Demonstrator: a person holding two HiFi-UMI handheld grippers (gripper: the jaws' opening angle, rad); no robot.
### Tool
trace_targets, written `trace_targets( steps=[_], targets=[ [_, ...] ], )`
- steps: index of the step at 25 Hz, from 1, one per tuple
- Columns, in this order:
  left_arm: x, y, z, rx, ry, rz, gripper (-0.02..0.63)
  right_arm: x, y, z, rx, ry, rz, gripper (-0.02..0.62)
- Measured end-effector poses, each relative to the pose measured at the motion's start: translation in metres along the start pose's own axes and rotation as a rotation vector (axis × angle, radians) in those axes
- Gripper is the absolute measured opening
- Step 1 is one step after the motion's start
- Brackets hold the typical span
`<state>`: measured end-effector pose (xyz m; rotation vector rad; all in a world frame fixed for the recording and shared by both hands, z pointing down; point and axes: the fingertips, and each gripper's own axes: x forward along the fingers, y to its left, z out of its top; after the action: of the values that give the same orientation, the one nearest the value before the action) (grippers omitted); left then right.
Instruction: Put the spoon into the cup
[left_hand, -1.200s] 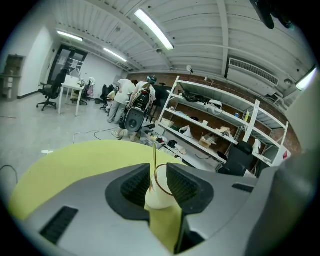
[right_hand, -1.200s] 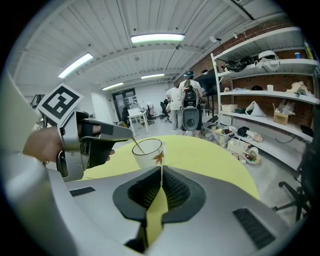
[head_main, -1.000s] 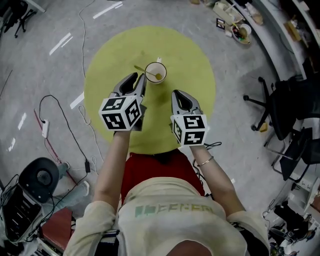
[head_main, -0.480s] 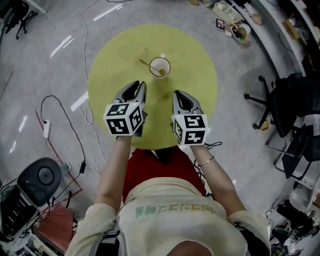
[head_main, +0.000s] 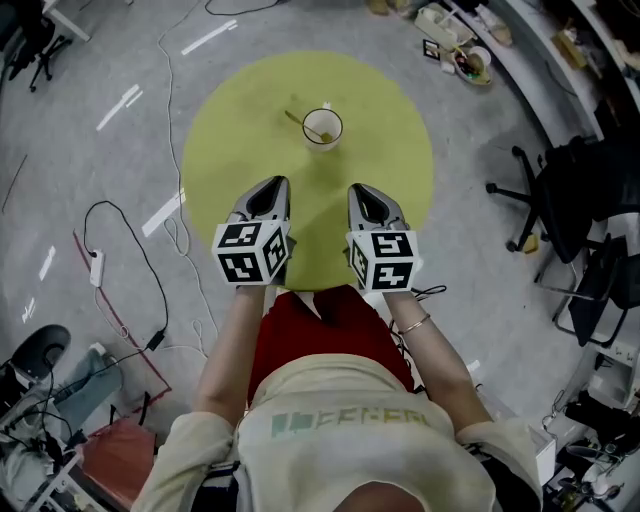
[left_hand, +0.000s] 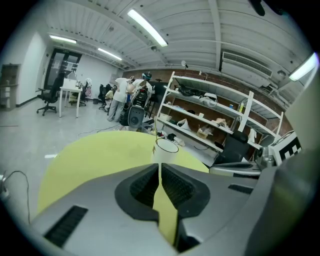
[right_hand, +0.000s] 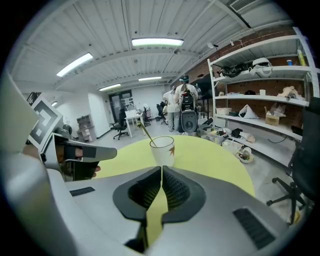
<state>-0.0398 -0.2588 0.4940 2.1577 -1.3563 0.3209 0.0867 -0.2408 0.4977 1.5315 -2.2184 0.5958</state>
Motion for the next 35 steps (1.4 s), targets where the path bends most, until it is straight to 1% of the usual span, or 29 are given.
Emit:
trace_targets(
  steps=[7,11,25,35],
  targets=[
    [-0.030,-0.004,-0.007,0.050,-0.002,-0.028,0.027,-0.025,0.018,-0.005,0.006,-0.012,-0.026,0.037],
    [-0.048,-0.004,-0.006,0.062,-0.008,-0.032,0.025,-0.041,0.026,-0.004,0.017,-0.025,-0.043,0.037],
    [-0.111,-0.019,-0.001,0.147,-0.054,-0.078,0.025,-0.102,0.053,0.000,0.049,-0.120,-0.109,0.037],
    [-0.154,-0.028,-0.003,0.177,-0.088,-0.091,0.025,-0.144,0.074,0.002,0.037,-0.200,-0.132,0.037]
  ],
)
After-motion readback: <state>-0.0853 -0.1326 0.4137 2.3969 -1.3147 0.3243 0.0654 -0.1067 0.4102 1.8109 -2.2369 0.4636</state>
